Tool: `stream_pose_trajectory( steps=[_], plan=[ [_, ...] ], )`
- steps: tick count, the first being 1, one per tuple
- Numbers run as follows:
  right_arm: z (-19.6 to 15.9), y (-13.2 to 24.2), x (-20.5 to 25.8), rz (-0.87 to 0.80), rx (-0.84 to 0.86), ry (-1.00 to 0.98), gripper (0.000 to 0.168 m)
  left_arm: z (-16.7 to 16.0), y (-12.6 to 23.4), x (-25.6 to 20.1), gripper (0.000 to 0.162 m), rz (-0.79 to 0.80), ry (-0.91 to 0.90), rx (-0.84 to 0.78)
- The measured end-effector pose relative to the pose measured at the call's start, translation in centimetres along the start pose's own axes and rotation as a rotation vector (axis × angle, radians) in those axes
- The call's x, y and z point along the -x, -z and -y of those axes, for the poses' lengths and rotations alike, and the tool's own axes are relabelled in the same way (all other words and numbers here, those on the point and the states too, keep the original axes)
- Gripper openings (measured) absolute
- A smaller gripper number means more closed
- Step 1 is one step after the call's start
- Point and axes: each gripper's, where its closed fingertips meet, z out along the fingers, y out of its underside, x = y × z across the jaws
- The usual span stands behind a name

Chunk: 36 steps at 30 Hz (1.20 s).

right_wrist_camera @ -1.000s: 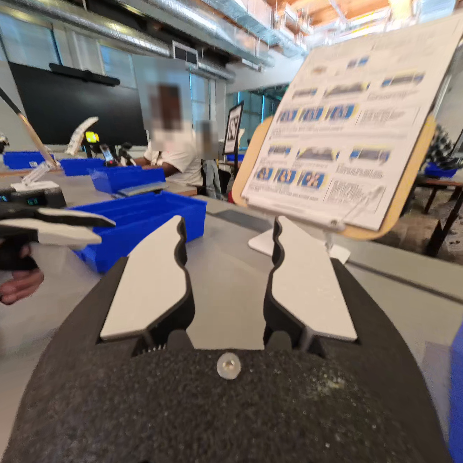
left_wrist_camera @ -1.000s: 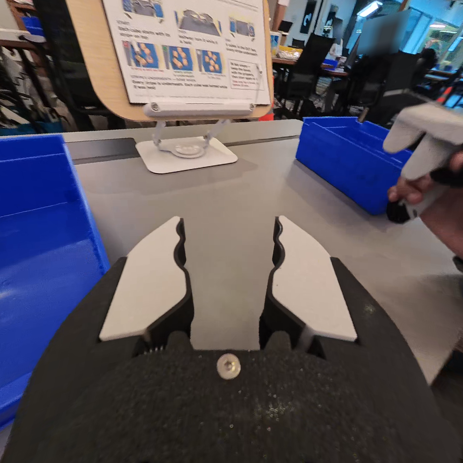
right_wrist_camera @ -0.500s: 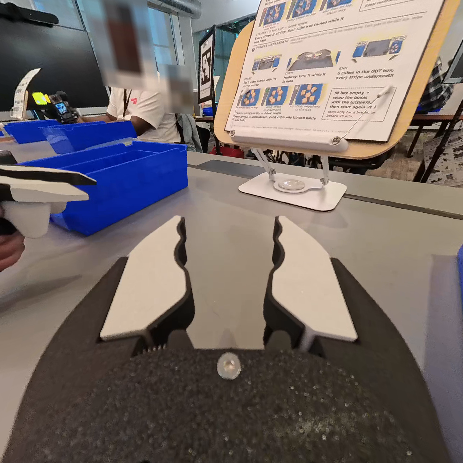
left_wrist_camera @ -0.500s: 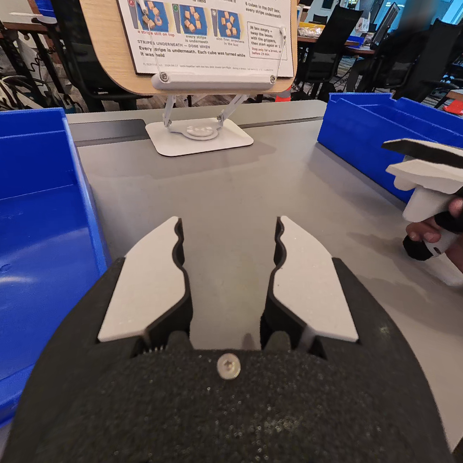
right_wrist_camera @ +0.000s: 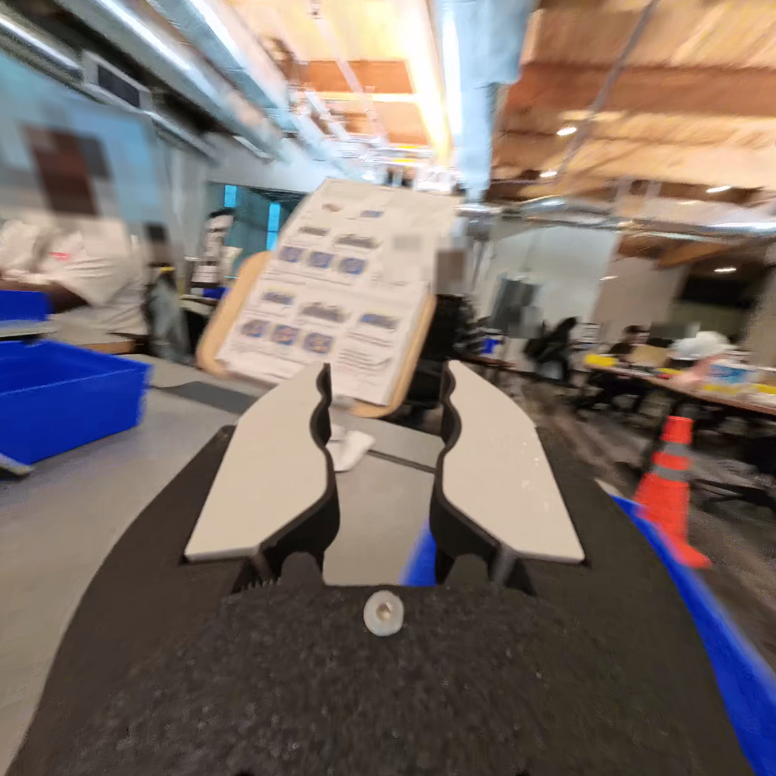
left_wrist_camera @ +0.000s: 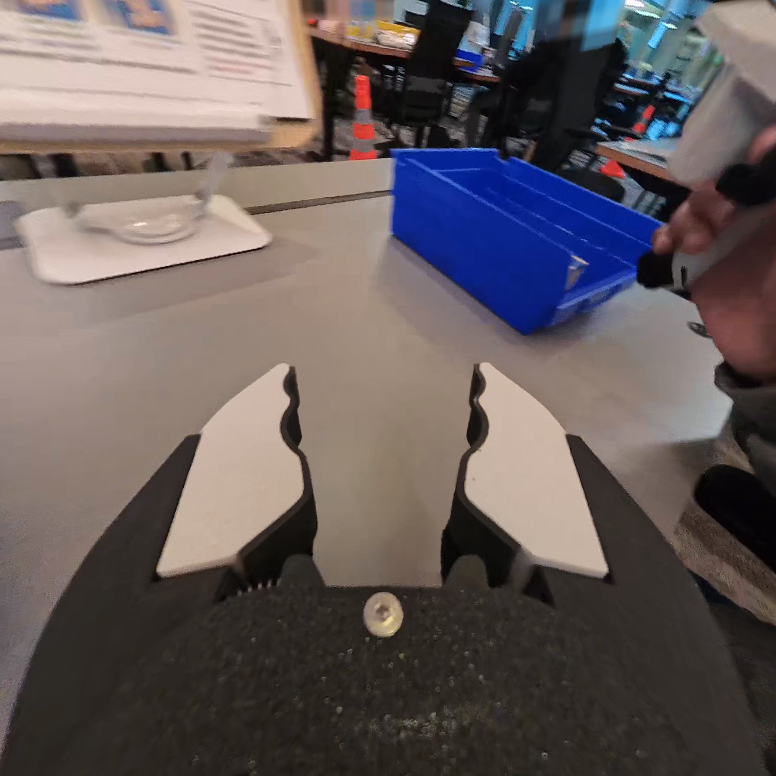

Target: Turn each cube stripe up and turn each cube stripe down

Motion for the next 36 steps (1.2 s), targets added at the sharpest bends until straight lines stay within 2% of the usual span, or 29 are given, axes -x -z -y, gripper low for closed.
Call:
stream_pose_trajectory(
  steps=[2,5,8,13,17,19,21,26,29,31,33,36],
  plan=[
    [-0.8,2.5,-6.4,-0.166,0.072,0.038,0.055,-0.2,-2.9,-4.4,0.077,-0.049,-0.034,0.026],
    [-4.5,7.2,-14.2,-0.33,0.225,0.007,0.062,0.3,-7.9,-10.4,0.077,-0.132,0.032,0.036],
    [-9.4,11.0,-18.9,-0.401,0.37,-0.044,0.067,0.6,-13.8,-12.9,0.08,-0.058,-0.028,0.074],
    [-15.3,12.2,-20.7,-0.385,0.524,-0.155,0.071,0.1,-21.1,-16.6,0.084,-0.066,0.034,0.144],
    [-17.2,11.1,-20.0,-0.364,0.572,-0.179,0.068,-1.1,-24.3,-15.4,0.073,0.059,0.021,0.211],
    [-18.2,10.9,-19.8,-0.369,0.626,-0.155,0.063,-1.1,-24.5,-14.3,0.054,0.087,0.075,0.223],
    [-18.6,10.7,-19.3,-0.36,0.658,-0.151,0.063,-1.0,-24.3,-13.2,0.042,0.106,0.11,0.24],
    [-18.0,9.2,-16.0,-0.281,0.588,-0.343,0.024,-0.4,-22.8,-10.2,0.008,0.253,0.059,0.254],
    [-17.9,9.5,-15.0,-0.367,0.624,-0.374,0.022,-0.6,-21.7,-9.9,0.005,0.27,0.025,0.261],
    [-17.5,10.7,-14.8,-0.454,0.678,-0.364,0.005,-0.4,-20.6,-9.9,0.004,0.261,-0.003,0.259],
    [-16.2,11.0,-13.8,-0.458,0.62,-0.423,0.005,0.0,-18.9,-10.1,0.005,0.238,-0.005,0.246],
    [-13.5,10.5,-11.5,-0.441,0.568,-0.401,0.004,1.1,-15.4,-9.4,0.005,0.26,-0.046,0.211]
  ],
)
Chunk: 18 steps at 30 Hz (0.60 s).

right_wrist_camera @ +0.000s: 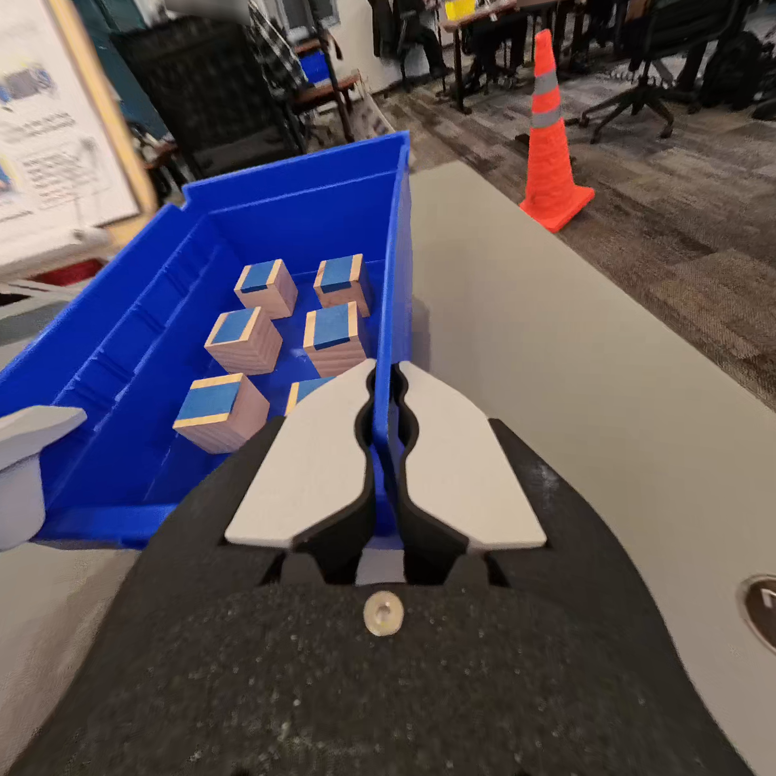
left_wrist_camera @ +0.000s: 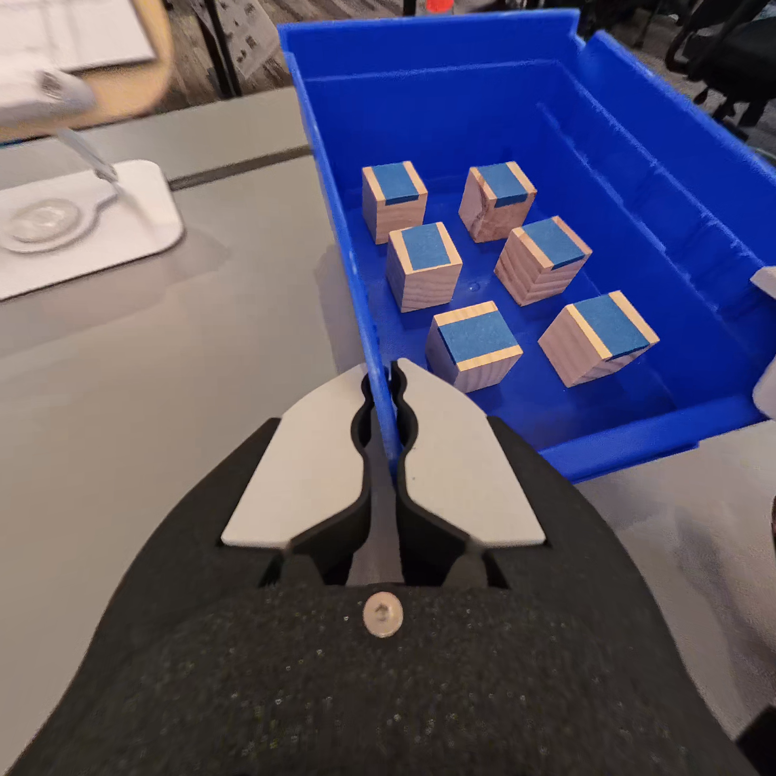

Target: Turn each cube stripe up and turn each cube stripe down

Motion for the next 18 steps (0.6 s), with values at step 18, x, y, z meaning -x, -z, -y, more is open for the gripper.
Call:
stream_pose_trajectory(
  steps=[18],
  plan=[
    [-7.7,1.8,25.9,0.417,0.126,0.17,0.006,-8.5,16.1,20.9,0.005,0.356,0.146,-0.02]
  ],
)
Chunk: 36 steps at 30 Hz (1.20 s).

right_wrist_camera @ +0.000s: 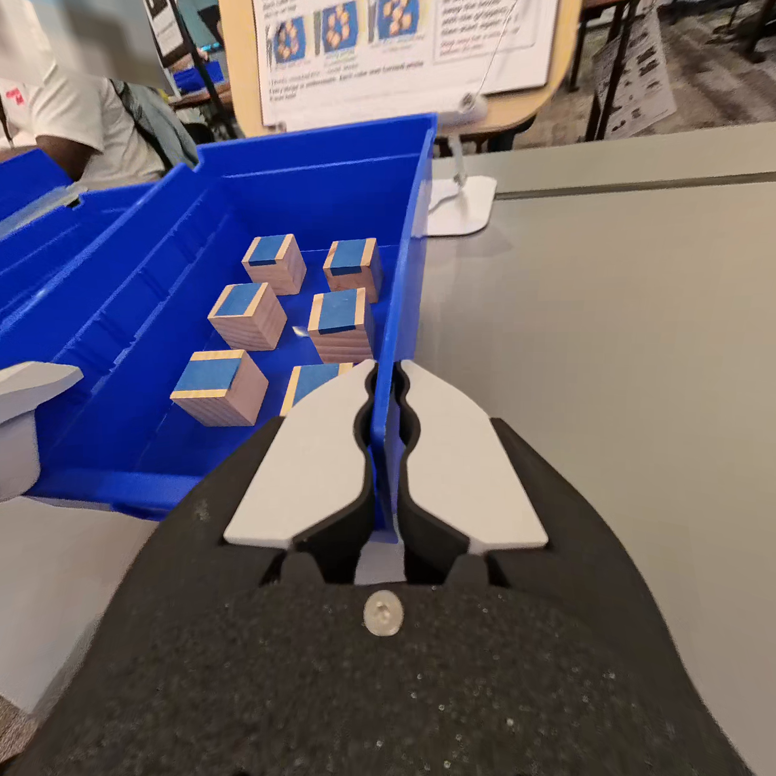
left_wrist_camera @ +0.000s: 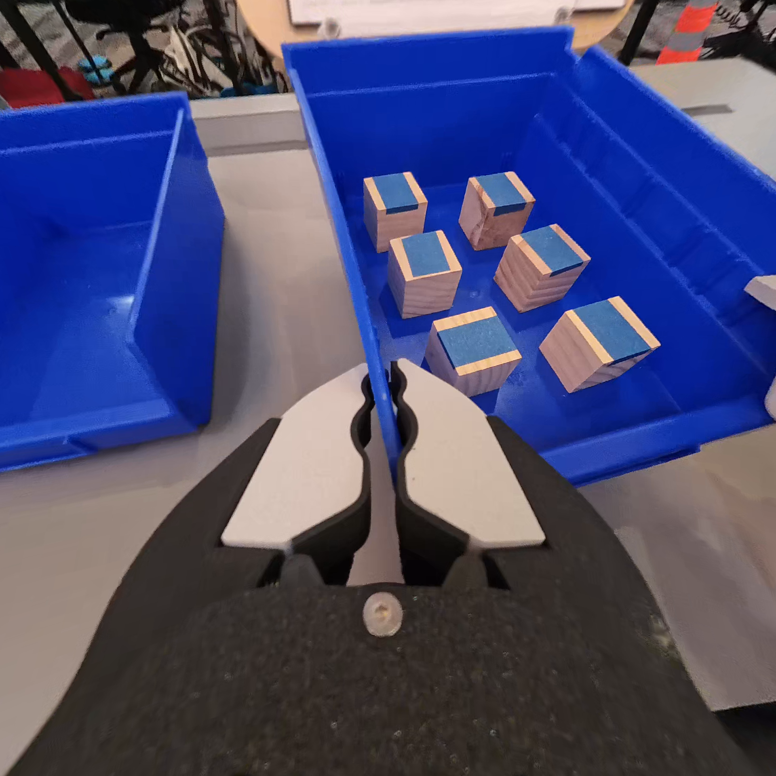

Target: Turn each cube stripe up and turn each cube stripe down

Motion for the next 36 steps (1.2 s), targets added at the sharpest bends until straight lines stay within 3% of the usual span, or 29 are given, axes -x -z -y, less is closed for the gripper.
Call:
stream_pose_trajectory(
  steps=[9,12,14,15,17,21,24,27,28,32,34,36],
  plan=[
    [-2.3,-1.5,1.1,0.06,0.058,0.03,0.009,-2.5,-1.3,1.4,0.006,-0.009,0.076,0.03],
    [-2.1,-1.3,1.4,0.167,0.021,0.021,0.017,-3.4,-0.8,0.4,0.034,-0.145,0.069,0.086],
    [-1.6,-0.3,1.1,0.202,-0.05,0.043,0.036,-3.9,0.9,1.1,0.067,-0.214,0.091,0.112],
    [-1.2,0.4,0.9,0.216,-0.095,0.064,0.043,-3.6,2.1,2.1,0.067,-0.239,0.109,0.093],
    [-0.5,2.0,0.0,0.194,-0.157,0.12,0.045,-2.7,4.5,5.7,0.076,-0.234,0.126,0.039],
    [2.1,4.8,0.2,0.212,-0.319,0.164,0.042,-1.3,6.8,18.9,0.075,-0.014,0.123,-0.059],
    [2.0,5.2,2.1,0.265,-0.348,0.19,0.034,-1.4,5.4,27.6,0.079,0.044,0.226,-0.086],
    [0.5,4.8,4.8,0.327,-0.295,0.238,0.031,-2.3,2.1,32.1,0.082,0.034,0.299,-0.049],
    [0.1,4.8,5.7,0.348,-0.286,0.257,0.032,-2.2,1.1,32.5,0.08,0.018,0.301,-0.046],
    [-1.1,5.9,10.0,0.454,-0.302,0.37,0.034,-2.0,-2.1,33.9,0.043,0.085,0.226,-0.044],
    [-2.1,6.0,12.0,0.48,-0.288,0.432,0.034,-1.9,-2.6,32.6,0.004,0.037,0.227,-0.033],
    [-3.3,6.0,14.2,0.528,-0.261,0.444,0.036,-2.3,-2.2,32.5,0.002,0.094,0.217,-0.014]
  ],
)
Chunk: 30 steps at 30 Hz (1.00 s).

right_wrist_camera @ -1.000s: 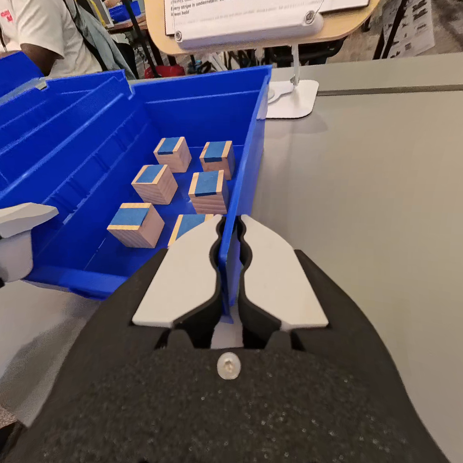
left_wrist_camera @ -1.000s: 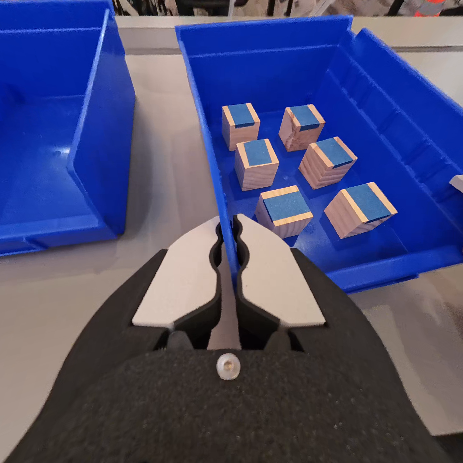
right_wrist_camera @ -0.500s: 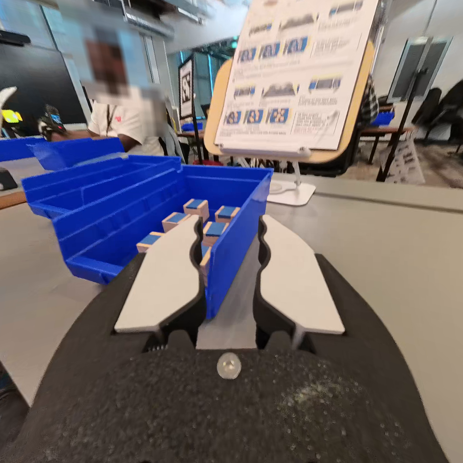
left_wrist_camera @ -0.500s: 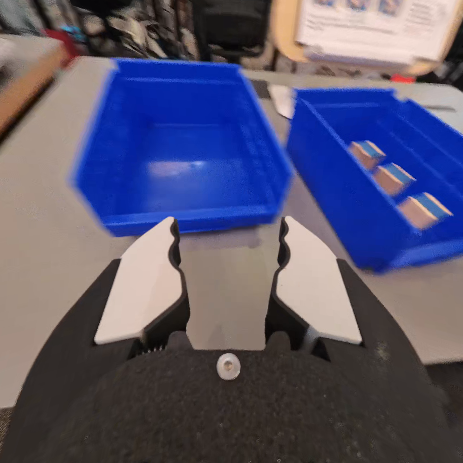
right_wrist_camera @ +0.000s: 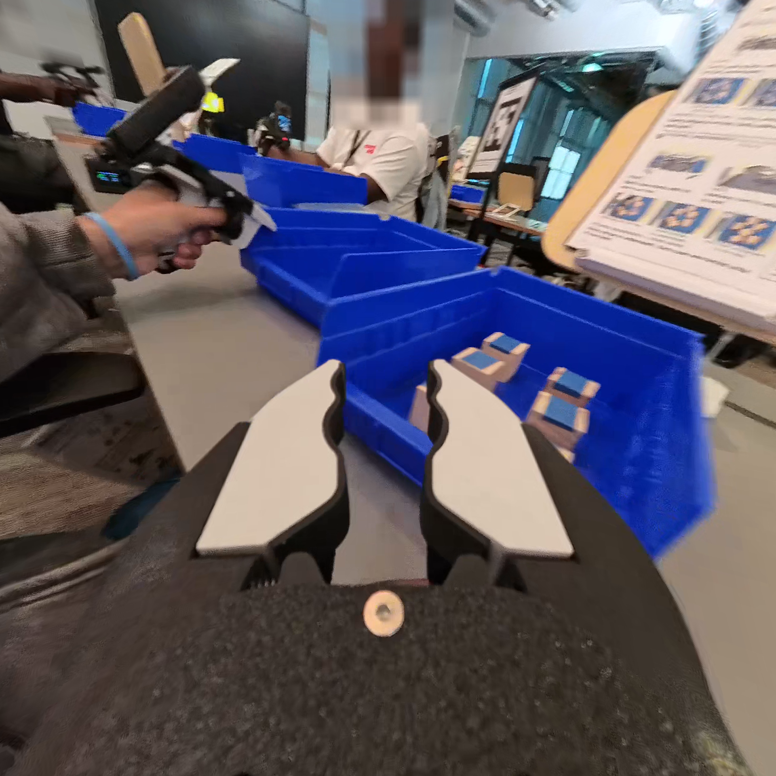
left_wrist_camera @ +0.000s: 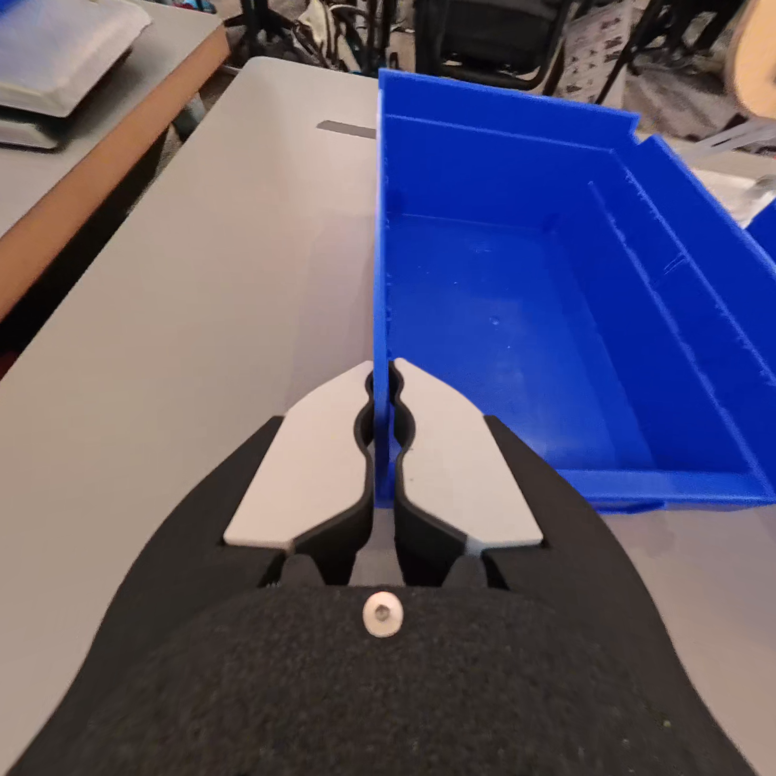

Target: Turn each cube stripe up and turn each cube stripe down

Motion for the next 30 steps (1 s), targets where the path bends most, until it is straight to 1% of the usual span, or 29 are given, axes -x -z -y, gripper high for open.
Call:
stream_pose_trajectory(
  steps=[1,3,6,8,11,12,15,16,18,19,20,21,23,24,27,30],
  plan=[
    [-0.2,-0.7,1.4,0.041,0.008,-0.022,0.04,-0.3,0.5,-0.1,0.002,0.017,0.004,0.014],
    [-0.7,-2.4,3.9,0.1,0.057,-0.074,0.04,-1.2,2.1,-0.7,0.002,0.033,0.04,0.031],
    [-0.9,-5.3,7.4,0.174,0.127,-0.133,0.045,-2.8,5.0,-1.6,0.003,0.086,-0.034,0.001],
    [-1.3,-7.1,9.3,0.195,0.184,-0.165,0.053,-4.1,7.4,-2.0,0.003,0.127,-0.068,-0.031],
    [-1.5,-9.5,10.5,0.154,0.211,-0.191,0.061,-5.9,10.9,-2.7,0.003,0.162,-0.06,-0.064],
    [-1.5,-10.0,10.5,0.126,0.216,-0.186,0.061,-6.4,11.7,-3.1,0.003,0.164,-0.063,-0.076],
    [-1.2,-11.3,10.1,0.06,0.21,-0.19,0.065,-7.4,13.5,-4.0,0.004,0.192,-0.178,-0.081],
    [-1.1,-11.5,9.9,0.045,0.203,-0.178,0.064,-7.7,13.9,-4.3,0.004,0.176,-0.168,-0.085],
    [-1.6,-12.0,9.9,0.038,0.242,-0.151,0.052,-8.3,15.0,-5.1,0.005,0.133,-0.114,-0.101],
    [-1.9,-12.2,10.1,0.048,0.259,-0.159,0.042,-8.6,15.4,-5.4,0.005,0.118,-0.102,-0.104],
    [-2.0,-12.2,9.9,0.037,0.268,-0.169,0.036,-8.8,15.9,-5.6,0.005,0.107,-0.088,-0.107],
    [-2.0,-12.1,9.5,0.015,0.267,-0.176,0.025,-9.0,16.3,-5.8,0.006,0.093,-0.074,-0.111],
    [-1.5,-11.5,8.8,-0.018,0.25,-0.192,0.018,-8.8,17.1,-6.8,0.01,0.05,-0.091,-0.131],
    [-1.0,-11.3,8.7,-0.024,0.244,-0.214,0.017,-8.5,17.7,-7.2,0.01,0.067,-0.122,-0.146],
    [1.7,-10.2,7.4,-0.072,0.168,-0.208,0.012,-5.8,19.9,-9.0,0.011,0.075,-0.165,-0.251],
    [6.5,-8.3,5.3,-0.139,0.045,-0.169,0.01,-1.3,22.6,-11.7,0.01,0.091,-0.218,-0.393]
  ],
)
